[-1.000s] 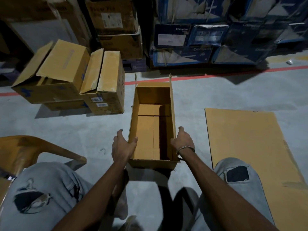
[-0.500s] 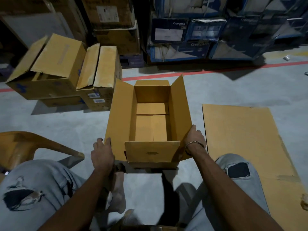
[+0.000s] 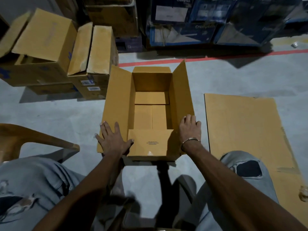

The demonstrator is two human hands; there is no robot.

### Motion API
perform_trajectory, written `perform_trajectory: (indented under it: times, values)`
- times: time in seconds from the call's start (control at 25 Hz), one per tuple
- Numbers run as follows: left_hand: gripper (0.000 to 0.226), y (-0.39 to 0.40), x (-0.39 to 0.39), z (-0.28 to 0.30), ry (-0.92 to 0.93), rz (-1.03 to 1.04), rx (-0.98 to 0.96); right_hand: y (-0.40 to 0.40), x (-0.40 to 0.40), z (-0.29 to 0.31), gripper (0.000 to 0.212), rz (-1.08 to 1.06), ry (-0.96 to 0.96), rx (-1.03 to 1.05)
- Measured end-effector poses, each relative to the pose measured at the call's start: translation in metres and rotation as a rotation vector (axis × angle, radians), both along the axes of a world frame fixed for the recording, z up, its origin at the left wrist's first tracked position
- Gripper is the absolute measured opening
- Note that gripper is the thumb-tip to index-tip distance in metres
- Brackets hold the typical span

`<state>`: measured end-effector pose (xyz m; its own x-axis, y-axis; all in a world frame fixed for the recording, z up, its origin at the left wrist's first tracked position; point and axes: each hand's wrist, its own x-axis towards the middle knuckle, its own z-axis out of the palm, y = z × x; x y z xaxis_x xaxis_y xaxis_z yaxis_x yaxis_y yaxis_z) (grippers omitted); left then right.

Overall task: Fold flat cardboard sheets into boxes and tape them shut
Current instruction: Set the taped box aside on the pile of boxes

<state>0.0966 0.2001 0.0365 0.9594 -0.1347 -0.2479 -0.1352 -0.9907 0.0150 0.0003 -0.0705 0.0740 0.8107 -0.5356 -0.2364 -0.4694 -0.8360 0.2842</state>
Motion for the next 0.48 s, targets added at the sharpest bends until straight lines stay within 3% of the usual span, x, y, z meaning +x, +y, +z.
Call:
perform_trajectory:
  times: [0.16, 0.28, 0.48]
  values:
    - [0.142, -0.008, 0.034, -0.020, 0.003, -0.039, 0.102, -0.021, 0.040, -0.029, 0.051, 0.017, 0.195, 0.029]
    - [0.155, -0.005, 0.064, -0.037, 0.056, -0.043, 0.115, -0.049, 0.092, -0.050, 0.064, 0.028, 0.110, 0.174]
    - [0.162, 0.003, 0.085, -0.060, 0.200, 0.046, -0.075, -0.098, 0.205, -0.080, 0.075, -0.060, -0.086, 0.493]
